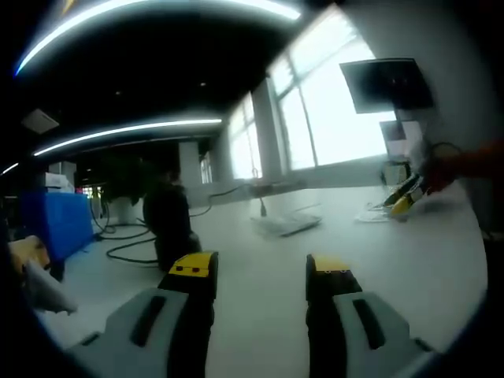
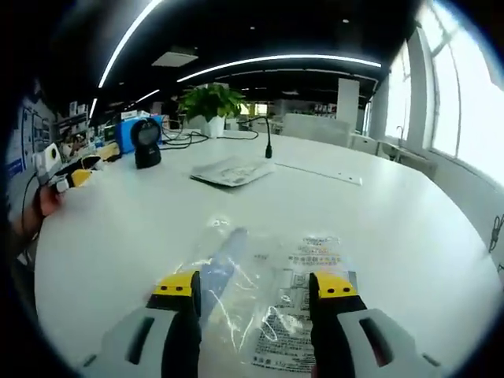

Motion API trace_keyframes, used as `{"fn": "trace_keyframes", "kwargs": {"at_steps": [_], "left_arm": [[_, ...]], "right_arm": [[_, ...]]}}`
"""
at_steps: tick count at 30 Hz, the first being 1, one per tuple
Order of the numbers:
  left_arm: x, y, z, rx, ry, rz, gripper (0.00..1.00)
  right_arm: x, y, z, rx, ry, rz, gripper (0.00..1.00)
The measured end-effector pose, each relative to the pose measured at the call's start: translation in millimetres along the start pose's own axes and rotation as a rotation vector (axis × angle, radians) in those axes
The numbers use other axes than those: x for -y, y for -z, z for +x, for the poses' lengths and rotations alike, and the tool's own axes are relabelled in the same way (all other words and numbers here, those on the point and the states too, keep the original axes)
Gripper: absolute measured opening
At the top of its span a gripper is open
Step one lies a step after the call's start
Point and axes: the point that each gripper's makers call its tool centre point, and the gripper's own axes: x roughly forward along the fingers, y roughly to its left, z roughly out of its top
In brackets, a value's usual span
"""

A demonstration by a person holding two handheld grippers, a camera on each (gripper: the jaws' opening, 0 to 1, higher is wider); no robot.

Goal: Clip sheet goods on table flip sheet goods clip sheet goods scan sheet goods put sheet goods back to table

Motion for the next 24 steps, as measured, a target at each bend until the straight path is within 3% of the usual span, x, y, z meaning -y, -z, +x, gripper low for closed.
{"fn": "trace_keyframes", "kwargs": {"at_steps": [8, 24], "left_arm": [[0.8, 0.1, 0.1, -0.001, 0.002, 0.003, 0.37], [1.0, -0.1, 0.3, 0.0, 0.004, 0.003, 0.37]], "right_arm": [[5.1, 4.5, 1.8, -0.015, 0.014, 0.042, 0.53], [2.4, 4.9, 0.7, 0.028, 0.21, 0.141, 0.52]]}}
